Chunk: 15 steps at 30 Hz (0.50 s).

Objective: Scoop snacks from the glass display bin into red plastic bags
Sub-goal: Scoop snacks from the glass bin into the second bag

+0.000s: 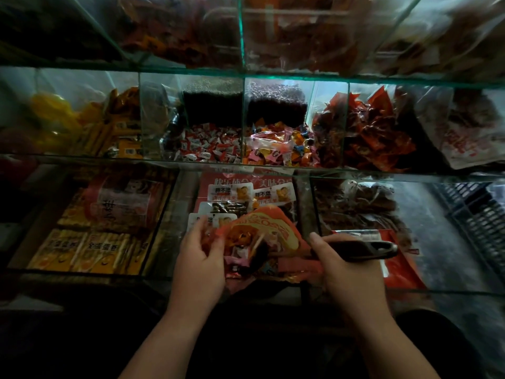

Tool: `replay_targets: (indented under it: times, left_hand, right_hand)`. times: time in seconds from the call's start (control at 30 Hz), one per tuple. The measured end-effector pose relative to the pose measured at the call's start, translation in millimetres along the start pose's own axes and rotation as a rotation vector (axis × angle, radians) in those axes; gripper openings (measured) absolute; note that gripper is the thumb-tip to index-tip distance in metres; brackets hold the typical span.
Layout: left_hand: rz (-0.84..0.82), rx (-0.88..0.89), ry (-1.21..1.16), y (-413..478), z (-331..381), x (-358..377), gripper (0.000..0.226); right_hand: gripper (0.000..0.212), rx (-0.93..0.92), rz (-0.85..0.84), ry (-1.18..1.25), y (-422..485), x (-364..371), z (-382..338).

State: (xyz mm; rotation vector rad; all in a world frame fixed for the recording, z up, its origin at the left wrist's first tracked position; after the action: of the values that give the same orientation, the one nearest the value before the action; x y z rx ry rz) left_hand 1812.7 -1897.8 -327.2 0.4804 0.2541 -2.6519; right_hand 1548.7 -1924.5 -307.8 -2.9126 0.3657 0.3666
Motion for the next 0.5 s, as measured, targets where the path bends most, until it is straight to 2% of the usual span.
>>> replay_targets:
  times: [0.07, 0.13, 0.2, 0.23, 0.3, 0.37, 0.5]
  left_hand:
    - [0.110, 0.211, 0.116, -9, 22, -6, 0.043]
    - [0.168, 0.511, 0.179, -22, 51, -5, 0.031]
    - [0.095, 0.705, 0.194, -34, 69, 9, 0.020]
    - [0.027, 0.738, 0.197, -38, 73, 19, 0.018]
    - [-0.069, 0.731, 0.221, -41, 72, 34, 0.020]
    - [-0.130, 0.618, 0.273, -37, 61, 45, 0.022]
    - [-0.270, 0.276, 0.494, -5, 28, 60, 0.059]
  right_hand:
    - [0.020, -0.088, 0.021, -0.068, -1, -14, -15]
    - [0.018, -0.115, 0.015, -0.073, -4, -23, -23]
    - [0.018, -0.100, -0.004, -0.072, -7, -27, -23]
    - [0.024, -0.096, -0.010, -0.070, -8, -29, -23]
    - [0.032, -0.060, -0.007, -0.018, -10, -33, -20]
    - [0.036, -0.013, 0.025, 0.044, -11, -41, -18]
    - [0.038, 0.012, 0.071, 0.107, -16, -56, -22]
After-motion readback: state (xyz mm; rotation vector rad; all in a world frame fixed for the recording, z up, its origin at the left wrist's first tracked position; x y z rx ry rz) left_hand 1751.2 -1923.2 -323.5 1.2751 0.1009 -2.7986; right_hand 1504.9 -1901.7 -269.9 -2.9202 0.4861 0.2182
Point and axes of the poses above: each hand's wrist, its own y-axis towards the middle knuckle, its own x-axis out of the palm, z = x × y, the point moved 7 cm from there along y, towards the middle knuckle, and after that the axes turned 3 degrees about x, right-handed, at the moved point
